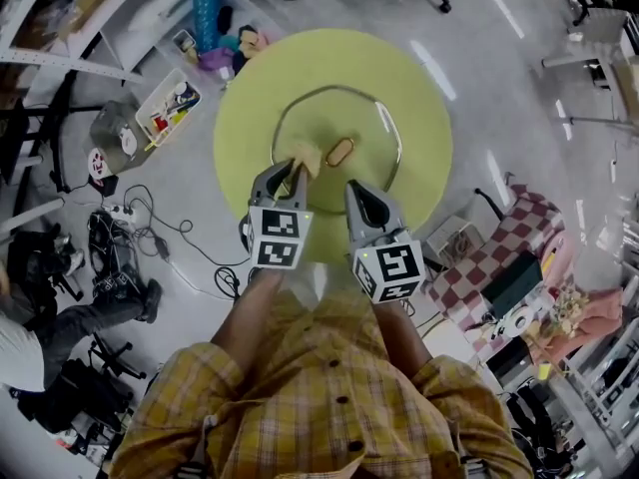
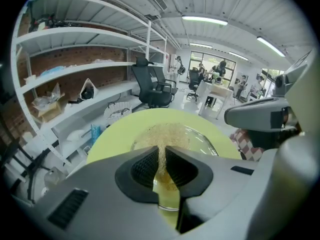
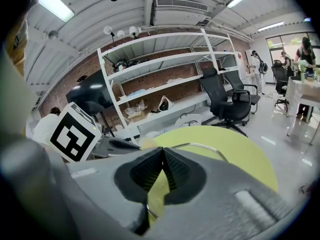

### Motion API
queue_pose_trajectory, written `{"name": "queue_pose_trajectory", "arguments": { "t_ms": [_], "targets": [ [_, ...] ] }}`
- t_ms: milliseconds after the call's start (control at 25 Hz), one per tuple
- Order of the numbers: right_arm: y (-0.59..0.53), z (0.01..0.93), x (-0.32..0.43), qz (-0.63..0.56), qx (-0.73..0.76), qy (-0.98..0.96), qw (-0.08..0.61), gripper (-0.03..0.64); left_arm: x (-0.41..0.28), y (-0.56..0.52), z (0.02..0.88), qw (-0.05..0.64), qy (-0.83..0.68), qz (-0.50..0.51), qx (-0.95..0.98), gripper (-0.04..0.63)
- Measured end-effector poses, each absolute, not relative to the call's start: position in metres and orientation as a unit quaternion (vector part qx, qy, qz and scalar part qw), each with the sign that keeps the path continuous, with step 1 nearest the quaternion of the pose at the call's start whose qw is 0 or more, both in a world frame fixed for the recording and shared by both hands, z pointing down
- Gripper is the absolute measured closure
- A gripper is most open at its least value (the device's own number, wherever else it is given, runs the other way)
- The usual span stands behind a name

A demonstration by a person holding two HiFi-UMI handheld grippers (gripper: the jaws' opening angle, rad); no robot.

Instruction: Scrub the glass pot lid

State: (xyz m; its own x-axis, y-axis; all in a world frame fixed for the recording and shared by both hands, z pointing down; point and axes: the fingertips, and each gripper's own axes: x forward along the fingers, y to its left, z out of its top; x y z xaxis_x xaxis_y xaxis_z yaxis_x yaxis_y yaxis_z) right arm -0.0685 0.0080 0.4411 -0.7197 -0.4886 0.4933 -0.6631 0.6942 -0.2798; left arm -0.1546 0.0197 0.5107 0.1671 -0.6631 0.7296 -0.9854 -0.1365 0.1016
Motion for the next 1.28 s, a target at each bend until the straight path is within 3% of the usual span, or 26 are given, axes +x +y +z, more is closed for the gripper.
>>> {"name": "queue_pose_trajectory", "arguments": {
  "t_ms": [1280],
  "targets": [
    [-0.009,0.472,-0.058,0.248,0.324,-0.888,0.212,0.62,-0.142,0.001,0.592,0.306,-0.53,0.37,0.699,0.551]
  ]
}}
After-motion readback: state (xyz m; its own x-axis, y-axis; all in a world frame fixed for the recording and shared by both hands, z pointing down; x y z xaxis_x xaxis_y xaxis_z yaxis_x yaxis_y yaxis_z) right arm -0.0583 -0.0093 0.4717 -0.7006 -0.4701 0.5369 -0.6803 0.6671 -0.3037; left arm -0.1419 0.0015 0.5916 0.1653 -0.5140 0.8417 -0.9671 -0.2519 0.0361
